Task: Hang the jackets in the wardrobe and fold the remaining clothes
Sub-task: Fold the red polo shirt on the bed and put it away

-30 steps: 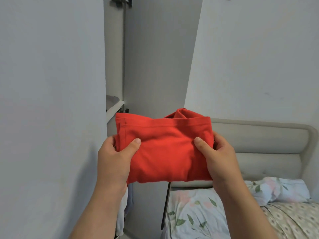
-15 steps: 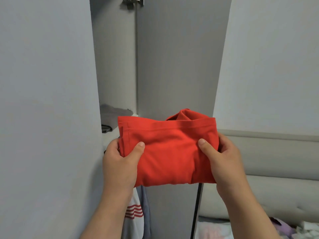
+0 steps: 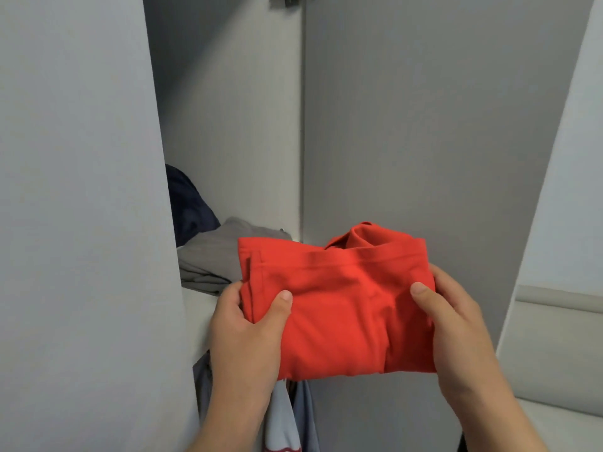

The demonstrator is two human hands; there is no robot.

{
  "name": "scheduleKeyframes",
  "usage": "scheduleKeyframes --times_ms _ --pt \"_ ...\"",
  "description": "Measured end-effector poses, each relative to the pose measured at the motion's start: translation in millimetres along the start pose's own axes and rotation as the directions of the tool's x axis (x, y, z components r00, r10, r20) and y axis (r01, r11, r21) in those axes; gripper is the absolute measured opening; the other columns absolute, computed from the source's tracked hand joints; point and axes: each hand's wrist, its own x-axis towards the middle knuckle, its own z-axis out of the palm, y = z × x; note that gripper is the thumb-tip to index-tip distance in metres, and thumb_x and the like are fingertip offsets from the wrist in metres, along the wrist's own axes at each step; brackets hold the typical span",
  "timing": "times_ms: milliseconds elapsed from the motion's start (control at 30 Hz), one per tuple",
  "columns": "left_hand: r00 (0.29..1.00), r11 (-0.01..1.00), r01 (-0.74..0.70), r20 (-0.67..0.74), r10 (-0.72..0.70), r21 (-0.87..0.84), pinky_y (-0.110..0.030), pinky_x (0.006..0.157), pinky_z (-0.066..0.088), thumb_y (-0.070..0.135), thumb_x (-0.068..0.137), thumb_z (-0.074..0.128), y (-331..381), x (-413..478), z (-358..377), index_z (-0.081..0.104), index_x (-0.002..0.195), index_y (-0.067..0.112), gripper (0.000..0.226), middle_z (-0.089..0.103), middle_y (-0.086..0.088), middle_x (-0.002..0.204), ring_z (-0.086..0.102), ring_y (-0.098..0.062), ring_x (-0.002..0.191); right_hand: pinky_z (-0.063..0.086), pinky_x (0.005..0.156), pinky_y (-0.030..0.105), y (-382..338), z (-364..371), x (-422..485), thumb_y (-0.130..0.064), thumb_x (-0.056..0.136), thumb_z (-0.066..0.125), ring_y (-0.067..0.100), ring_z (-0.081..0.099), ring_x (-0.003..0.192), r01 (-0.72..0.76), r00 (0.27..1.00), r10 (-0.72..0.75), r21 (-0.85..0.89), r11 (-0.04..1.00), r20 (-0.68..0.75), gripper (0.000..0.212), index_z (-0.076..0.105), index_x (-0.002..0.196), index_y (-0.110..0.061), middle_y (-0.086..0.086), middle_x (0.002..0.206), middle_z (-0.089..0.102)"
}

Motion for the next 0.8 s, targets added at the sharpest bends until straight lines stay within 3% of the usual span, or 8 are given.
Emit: scheduleKeyframes --times_ms 133,200,267,400,500,567,700,800 --pt "0.999 1.0 -0.03 -0.035 0.03 -0.005 -0.03 0.068 0.052 0.028 0.075 0.078 -6 17 5 0.066 0.088 0.031 0.018 0.071 0.02 0.085 0.067 0.001 0.073 0.05 0.079 0.015 7 11 22 -0.02 0.073 0.05 0.004 0.067 0.099 0.01 1.0 -0.01 -0.003 1.0 0.014 0.043 0.075 0.103 -0.036 -0.011 0.107 0.075" --pt "0.997 0.999 -0.053 -0.06 0.053 -0.004 -0.031 0.068 0.052 0.026 0.075 0.079 -6 25 7 0.065 0.086 0.029 0.018 0.071 0.02 0.084 0.067 0.001 0.071 0.05 0.088 0.026 11 18 32 -0.017 0.072 0.047 0.01 0.065 0.109 0.023 0.998 -0.022 -0.011 1.0 0.056 0.05 0.071 0.115 -0.026 -0.007 0.115 0.073" --pt "0.994 0.997 -0.075 -0.079 0.075 0.006 -0.03 0.067 0.052 0.028 0.074 0.079 -6 33 10 0.064 0.085 0.028 0.019 0.071 0.022 0.083 0.066 0.002 0.069 0.047 0.095 0.034 15 24 41 -0.017 0.071 0.046 0.014 0.063 0.115 0.02 0.997 -0.019 -0.013 1.0 0.078 0.056 0.065 0.123 -0.023 -0.007 0.12 0.071" --pt "0.989 0.996 -0.078 -0.12 0.081 0.032 -0.031 0.068 0.053 0.041 0.067 0.075 -4 47 15 0.066 0.089 0.026 0.029 0.072 0.016 0.08 0.067 -0.003 0.071 0.044 0.104 0.035 19 38 57 -0.019 0.078 0.046 0.008 0.058 0.123 0.026 0.991 -0.022 -0.027 0.999 0.133 0.054 0.061 0.129 -0.029 -0.012 0.128 0.066" --pt "0.982 0.994 -0.085 -0.16 0.095 0.069 -0.034 0.069 0.055 0.038 0.069 0.077 -6 57 16 0.066 0.088 0.025 0.025 0.072 0.013 0.079 0.067 -0.006 0.07 0.047 0.094 0.016 24 48 69 -0.018 0.085 0.049 -0.003 0.059 0.118 0.054 0.986 -0.051 -0.018 0.998 0.157 0.042 0.064 0.118 -0.04 -0.024 0.122 0.066" --pt "0.974 0.993 -0.084 -0.205 0.1 0.084 -0.034 0.071 0.055 0.033 0.073 0.079 -9 65 18 0.066 0.089 0.026 0.022 0.072 0.014 0.08 0.067 -0.003 0.07 0.047 0.087 0.01 30 55 81 -0.01 0.095 0.051 -0.003 0.061 0.113 0.078 0.986 -0.074 -0.022 0.997 0.149 0.039 0.064 0.12 -0.037 -0.022 0.118 0.068" --pt "0.947 0.989 -0.101 -0.295 0.13 0.112 -0.03 0.069 0.052 0.026 0.077 0.078 -11 80 22 0.064 0.088 0.028 0.017 0.069 0.025 0.085 0.065 0.004 0.07 0.052 0.087 0.03 45 69 110 -0.011 0.098 0.055 0.011 0.068 0.1 0.106 0.984 -0.104 -0.004 0.994 0.143 0.035 0.059 0.123 -0.036 -0.006 0.11 0.072" --pt "0.917 0.983 -0.106 -0.368 0.155 0.15 -0.032 0.072 0.054 0.027 0.078 0.077 -10 95 27 0.065 0.09 0.025 0.017 0.071 0.016 0.084 0.066 0.002 0.073 0.052 0.083 0.031 51 84 135 -0.011 0.097 0.058 0.011 0.068 0.094 0.135 0.974 -0.142 0.05 0.99 0.176 0.035 0.06 0.118 -0.039 -0.004 0.105 0.074"
